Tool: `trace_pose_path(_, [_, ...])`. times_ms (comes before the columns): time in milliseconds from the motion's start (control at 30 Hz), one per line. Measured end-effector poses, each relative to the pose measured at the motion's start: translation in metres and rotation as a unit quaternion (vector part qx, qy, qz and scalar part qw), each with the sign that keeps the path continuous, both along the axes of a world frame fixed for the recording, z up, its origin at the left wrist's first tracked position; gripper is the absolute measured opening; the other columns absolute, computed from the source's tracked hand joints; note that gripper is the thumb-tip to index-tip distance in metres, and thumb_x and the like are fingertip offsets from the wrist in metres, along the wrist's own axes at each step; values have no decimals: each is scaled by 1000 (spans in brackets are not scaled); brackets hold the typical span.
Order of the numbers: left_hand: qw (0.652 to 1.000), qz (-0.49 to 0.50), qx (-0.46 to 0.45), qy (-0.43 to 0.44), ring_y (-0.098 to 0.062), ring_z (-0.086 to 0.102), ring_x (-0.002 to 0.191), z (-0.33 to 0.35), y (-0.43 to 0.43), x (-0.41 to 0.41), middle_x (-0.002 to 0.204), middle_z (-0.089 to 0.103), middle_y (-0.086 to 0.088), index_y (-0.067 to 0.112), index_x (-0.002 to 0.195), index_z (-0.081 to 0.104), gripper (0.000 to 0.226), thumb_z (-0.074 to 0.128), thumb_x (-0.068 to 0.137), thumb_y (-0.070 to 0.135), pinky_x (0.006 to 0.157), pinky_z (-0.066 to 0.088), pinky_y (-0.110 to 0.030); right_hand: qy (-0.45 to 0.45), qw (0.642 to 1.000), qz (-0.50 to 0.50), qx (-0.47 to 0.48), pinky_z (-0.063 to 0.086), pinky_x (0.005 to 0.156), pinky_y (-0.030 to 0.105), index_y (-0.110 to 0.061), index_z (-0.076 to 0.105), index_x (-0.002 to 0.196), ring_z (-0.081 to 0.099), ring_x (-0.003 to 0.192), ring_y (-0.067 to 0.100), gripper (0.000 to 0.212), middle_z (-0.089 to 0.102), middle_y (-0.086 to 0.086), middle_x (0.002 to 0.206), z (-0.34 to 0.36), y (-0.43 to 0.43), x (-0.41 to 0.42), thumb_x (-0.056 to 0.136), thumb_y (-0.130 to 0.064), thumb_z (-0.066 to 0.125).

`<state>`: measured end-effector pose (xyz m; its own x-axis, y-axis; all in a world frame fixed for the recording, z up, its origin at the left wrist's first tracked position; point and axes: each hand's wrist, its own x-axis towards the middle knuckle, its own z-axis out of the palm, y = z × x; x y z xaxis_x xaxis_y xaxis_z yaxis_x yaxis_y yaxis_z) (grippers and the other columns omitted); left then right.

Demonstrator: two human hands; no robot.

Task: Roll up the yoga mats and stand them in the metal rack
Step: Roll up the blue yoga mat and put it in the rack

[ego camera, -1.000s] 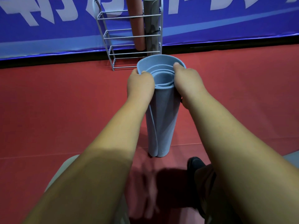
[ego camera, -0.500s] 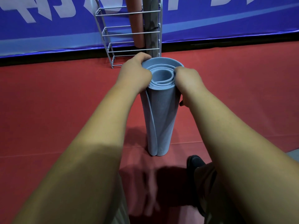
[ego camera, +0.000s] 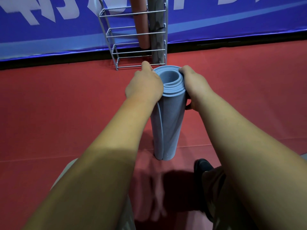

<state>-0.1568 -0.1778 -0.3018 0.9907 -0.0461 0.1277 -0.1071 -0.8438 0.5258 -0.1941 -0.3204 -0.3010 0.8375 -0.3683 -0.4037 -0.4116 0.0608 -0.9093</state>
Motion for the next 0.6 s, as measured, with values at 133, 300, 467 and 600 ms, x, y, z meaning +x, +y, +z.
trace_pose_path(133, [1000,-11,23,-12,-45,61,117,4,-1,2,127,65,-20,15,125,47,24,37,110,30,81,41,-47,-3,1000,8,2,56,73,41,-24,78,105,75,83,25,42,83,1,98,-2,0,1,94,-57,56])
trace_pose_path(300, [998,-54,-29,36,-41,59,127,15,-4,1,140,60,-22,6,133,43,51,49,109,51,87,41,-40,-1,999,16,29,49,62,29,-27,77,105,75,75,16,40,83,-5,92,-2,-1,2,100,-59,54])
trace_pose_path(467, [994,-52,2,96,-42,65,118,17,-4,2,138,63,-19,9,136,36,58,57,101,50,92,52,-44,4,996,34,81,46,37,17,-21,69,80,65,39,9,42,72,-4,58,4,-3,-3,108,-40,44])
trace_pose_path(600, [992,-38,25,121,-48,67,111,18,-7,-4,138,61,-22,13,151,31,65,48,99,48,95,58,-56,-8,992,28,126,41,29,19,-19,66,78,64,37,10,42,70,-3,53,7,-2,-7,109,-37,45])
